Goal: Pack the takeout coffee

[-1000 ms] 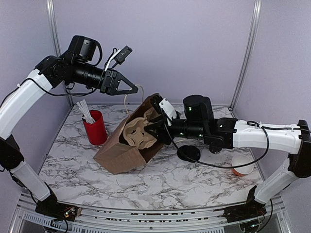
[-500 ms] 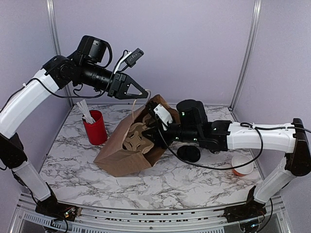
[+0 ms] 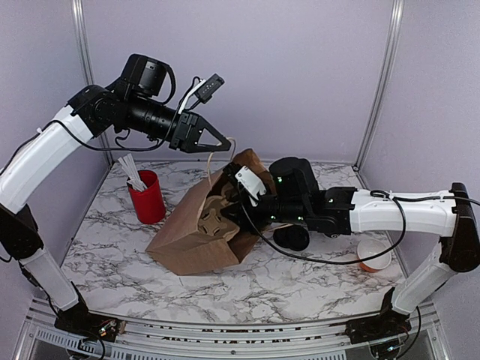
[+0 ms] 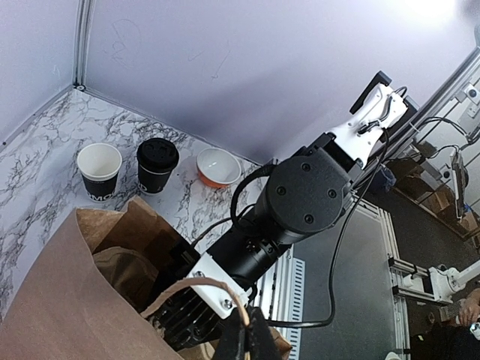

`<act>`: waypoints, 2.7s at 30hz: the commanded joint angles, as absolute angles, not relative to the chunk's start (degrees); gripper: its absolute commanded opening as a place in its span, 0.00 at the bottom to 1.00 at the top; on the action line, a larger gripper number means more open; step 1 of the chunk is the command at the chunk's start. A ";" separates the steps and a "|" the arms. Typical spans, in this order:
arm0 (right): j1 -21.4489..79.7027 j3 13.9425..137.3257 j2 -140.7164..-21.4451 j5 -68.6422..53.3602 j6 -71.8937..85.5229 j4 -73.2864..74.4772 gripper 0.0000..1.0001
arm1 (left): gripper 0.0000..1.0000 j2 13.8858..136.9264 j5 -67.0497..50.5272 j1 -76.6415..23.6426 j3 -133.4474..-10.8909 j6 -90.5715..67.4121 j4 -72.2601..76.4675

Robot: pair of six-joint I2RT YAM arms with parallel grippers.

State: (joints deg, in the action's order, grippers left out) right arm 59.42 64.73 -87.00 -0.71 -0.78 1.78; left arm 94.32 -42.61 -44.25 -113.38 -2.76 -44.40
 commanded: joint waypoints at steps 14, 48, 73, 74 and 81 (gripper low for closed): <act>59.76 69.00 -89.28 1.34 -2.79 3.60 0.37 | 0.00 93.33 -43.47 -44.16 -115.95 -3.13 -41.88; 59.63 102.35 -99.29 6.58 -4.27 38.10 0.40 | 0.00 88.66 -46.55 -27.67 -74.09 -61.07 27.62; 56.92 103.12 -89.66 21.03 2.57 27.98 0.64 | 0.16 87.46 -42.75 -26.64 -81.18 -46.92 9.83; 55.94 102.46 -88.92 20.90 3.57 27.83 0.66 | 0.23 87.41 -42.18 -26.68 -82.17 -45.35 7.91; 50.26 93.26 -82.37 19.34 9.73 25.41 0.77 | 0.66 86.68 -39.90 -26.66 -85.81 -38.15 -1.82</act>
State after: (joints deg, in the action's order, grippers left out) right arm 52.58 96.66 -85.69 18.68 4.93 27.88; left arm 89.10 -41.56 -26.94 -83.18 -44.34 5.13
